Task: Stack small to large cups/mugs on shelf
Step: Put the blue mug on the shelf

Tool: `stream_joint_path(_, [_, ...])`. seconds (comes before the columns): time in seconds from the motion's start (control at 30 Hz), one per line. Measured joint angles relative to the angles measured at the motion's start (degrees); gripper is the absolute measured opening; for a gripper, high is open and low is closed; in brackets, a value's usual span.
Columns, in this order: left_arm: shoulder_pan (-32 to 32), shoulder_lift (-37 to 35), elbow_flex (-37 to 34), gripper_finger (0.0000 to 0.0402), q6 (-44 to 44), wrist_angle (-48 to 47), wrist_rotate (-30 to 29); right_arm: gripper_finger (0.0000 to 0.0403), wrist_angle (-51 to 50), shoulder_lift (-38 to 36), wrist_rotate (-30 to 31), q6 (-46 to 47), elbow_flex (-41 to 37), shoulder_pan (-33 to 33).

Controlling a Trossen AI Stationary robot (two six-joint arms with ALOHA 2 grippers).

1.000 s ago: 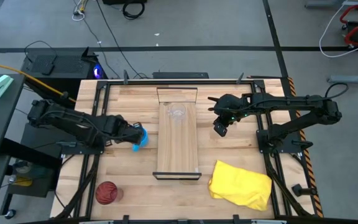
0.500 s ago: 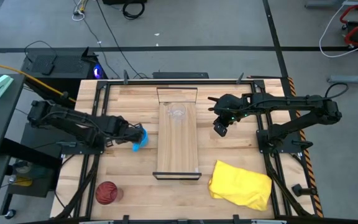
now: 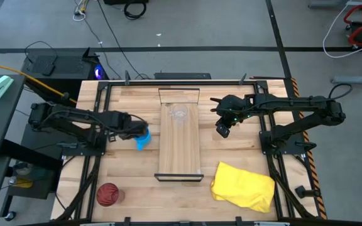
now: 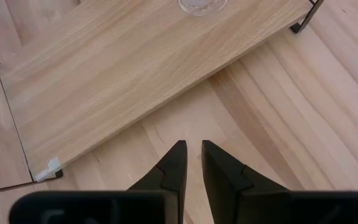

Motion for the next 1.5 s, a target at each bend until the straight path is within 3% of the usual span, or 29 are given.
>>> stream_joint_path(0.23, [3.22, 0.00, -0.02, 0.0020, 13.00, 2.10, 0.51, 0.0056, 0.00, 0.00, 0.00, 0.00, -0.02, 0.00])
stream_joint_path(0.5, [6.08, 0.03, 3.84, 0.0012, 31.95, 4.62, 5.64, 0.0056, 0.01, 0.00, 0.00, 0.00, 0.00, 0.00])
stream_joint_path(0.77, [8.90, 0.04, 14.71, 0.0011, 47.71, -2.24, 8.55, 0.0056, 0.02, 0.00, 0.00, 0.00, -0.02, 0.00])
stream_joint_path(1.03, [12.50, 0.02, 28.07, 0.0011, 53.98, -14.15, 8.33, 0.0056, 0.02, 0.00, 0.00, 0.52, -0.02, 0.00])
stream_joint_path(1.2, [14.01, 0.19, 32.71, 0.0011, 58.62, -15.79, 8.41, 0.0056, 0.12, 0.00, 0.00, 1.36, -0.01, 0.00])
stream_joint_path(1.5, [14.21, 9.61, 41.98, 0.0011, 70.91, -18.25, 9.92, 0.0056, 1.68, 0.00, 0.01, 3.65, 0.00, 0.00])
